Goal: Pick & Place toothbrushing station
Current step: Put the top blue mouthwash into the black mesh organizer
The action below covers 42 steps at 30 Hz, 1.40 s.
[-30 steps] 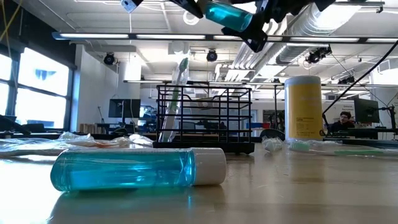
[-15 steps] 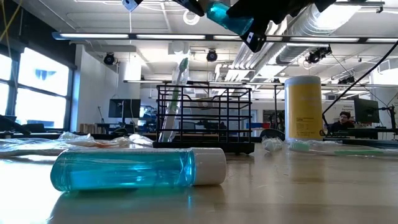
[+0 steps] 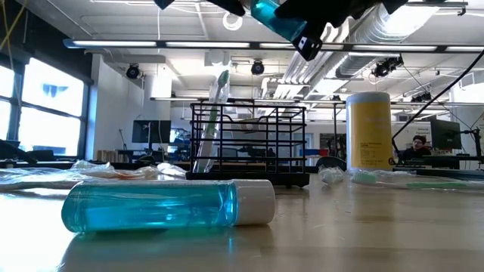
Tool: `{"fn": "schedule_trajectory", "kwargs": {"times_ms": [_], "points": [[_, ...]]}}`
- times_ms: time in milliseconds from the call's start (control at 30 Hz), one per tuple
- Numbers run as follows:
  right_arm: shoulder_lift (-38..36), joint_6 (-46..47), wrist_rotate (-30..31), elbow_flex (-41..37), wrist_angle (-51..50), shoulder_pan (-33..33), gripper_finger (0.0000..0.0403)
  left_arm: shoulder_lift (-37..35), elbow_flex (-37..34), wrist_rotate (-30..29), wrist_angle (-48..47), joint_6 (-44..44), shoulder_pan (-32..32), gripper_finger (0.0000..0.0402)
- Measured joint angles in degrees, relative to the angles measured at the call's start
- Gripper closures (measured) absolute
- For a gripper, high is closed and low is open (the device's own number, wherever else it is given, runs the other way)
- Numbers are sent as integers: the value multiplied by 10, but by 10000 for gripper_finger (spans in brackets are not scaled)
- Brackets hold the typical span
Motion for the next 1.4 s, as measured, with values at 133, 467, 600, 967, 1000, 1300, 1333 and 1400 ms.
{"fn": "schedule_trajectory", "kwargs": {"times_ms": [133, 467, 600, 967, 1000, 1300, 1333, 1400], "points": [[1, 0, 10, 0, -10, 0, 332, -30, 0, 13, -28, -64, 1, 241], [0, -20, 30, -1, -9, 0, 336, -129, 1, 305, -14, -302, 58, 240], [0, -24, 34, -1, -10, -3, 333, -133, 1, 444, 5, -444, 110, 240], [0, -26, 30, -1, -11, -3, 334, -126, 1, 576, -3, -493, 162, 240], [0, -28, 29, -1, -10, -3, 334, -122, 1, 576, -3, -494, 162, 240], [0, -29, 26, 0, -11, -3, 335, -93, 2, 572, -7, -490, 162, 240], [0, -29, 24, 0, -11, -3, 335, -91, 1, 572, -11, -490, 162, 240], [0, -29, 24, 0, -13, -3, 333, -88, -1, 571, -17, -489, 162, 240]]}}
